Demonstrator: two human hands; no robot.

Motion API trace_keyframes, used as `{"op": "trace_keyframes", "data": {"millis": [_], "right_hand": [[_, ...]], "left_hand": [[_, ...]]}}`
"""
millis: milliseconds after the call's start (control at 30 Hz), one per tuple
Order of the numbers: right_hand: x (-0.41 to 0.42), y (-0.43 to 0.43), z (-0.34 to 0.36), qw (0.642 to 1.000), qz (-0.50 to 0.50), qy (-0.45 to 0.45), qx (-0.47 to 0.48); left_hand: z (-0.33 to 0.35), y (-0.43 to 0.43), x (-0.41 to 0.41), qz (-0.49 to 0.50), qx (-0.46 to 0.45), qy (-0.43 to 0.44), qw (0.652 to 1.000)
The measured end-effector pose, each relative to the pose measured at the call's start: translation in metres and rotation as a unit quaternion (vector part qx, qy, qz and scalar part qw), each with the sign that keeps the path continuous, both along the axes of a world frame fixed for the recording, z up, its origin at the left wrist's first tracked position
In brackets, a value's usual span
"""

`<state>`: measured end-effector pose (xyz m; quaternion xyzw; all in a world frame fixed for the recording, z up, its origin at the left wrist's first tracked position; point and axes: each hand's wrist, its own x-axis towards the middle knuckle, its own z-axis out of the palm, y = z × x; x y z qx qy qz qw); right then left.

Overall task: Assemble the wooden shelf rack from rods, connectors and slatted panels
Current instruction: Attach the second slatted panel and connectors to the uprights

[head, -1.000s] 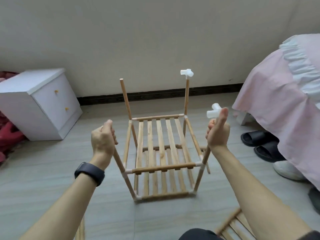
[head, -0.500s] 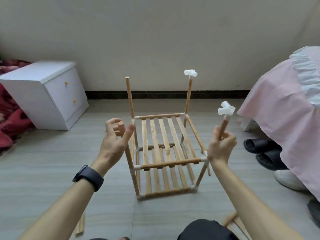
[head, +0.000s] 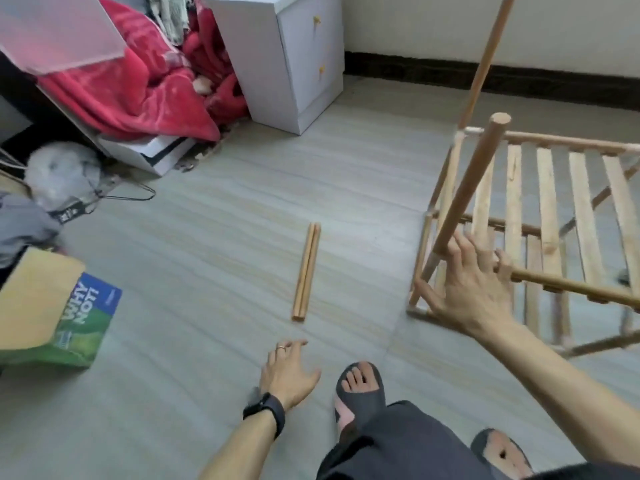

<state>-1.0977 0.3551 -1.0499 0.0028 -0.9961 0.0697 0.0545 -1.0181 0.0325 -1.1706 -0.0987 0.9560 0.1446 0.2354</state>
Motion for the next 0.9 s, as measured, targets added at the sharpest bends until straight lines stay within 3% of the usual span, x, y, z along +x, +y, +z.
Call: {"op": "trace_keyframes", "data": {"millis": [100, 200, 267, 400, 567, 667, 833, 900], "right_hand": [[-0.005, 0.001, -0.018, 0.999, 0.006, 0.045, 0.03], [-0.007, 0.006, -0.028, 0.996, 0.002, 0.078, 0.036], [-0.01, 0.004, -0.032, 0.995, -0.001, 0.095, 0.03], [-0.009, 0.001, -0.032, 0.993, 0.005, 0.115, 0.024], [-0.006, -0.001, -0.023, 0.996, 0.003, 0.085, 0.038], [-0.003, -0.001, -0.017, 0.997, 0.008, 0.05, 0.051], [0.002, 0.0, 0.009, 0.998, 0.026, -0.052, 0.038], [0.003, 0.006, 0.026, 0.994, 0.028, -0.101, -0.021]], "left_hand": [[-0.021, -0.006, 0.011, 0.019, -0.097, -0.076, 0.992], [-0.032, -0.018, 0.008, 0.162, -0.053, -0.142, 0.975], [-0.039, -0.026, 0.005, 0.209, -0.006, -0.136, 0.968], [-0.051, -0.033, 0.002, 0.214, 0.039, -0.093, 0.972], [-0.043, -0.029, -0.015, 0.23, 0.085, -0.07, 0.967], [-0.019, -0.019, -0.03, 0.235, 0.176, -0.017, 0.956], [0.066, 0.02, -0.064, 0.22, 0.437, 0.082, 0.868], [0.115, 0.041, -0.081, 0.176, 0.513, 0.116, 0.832]]}}
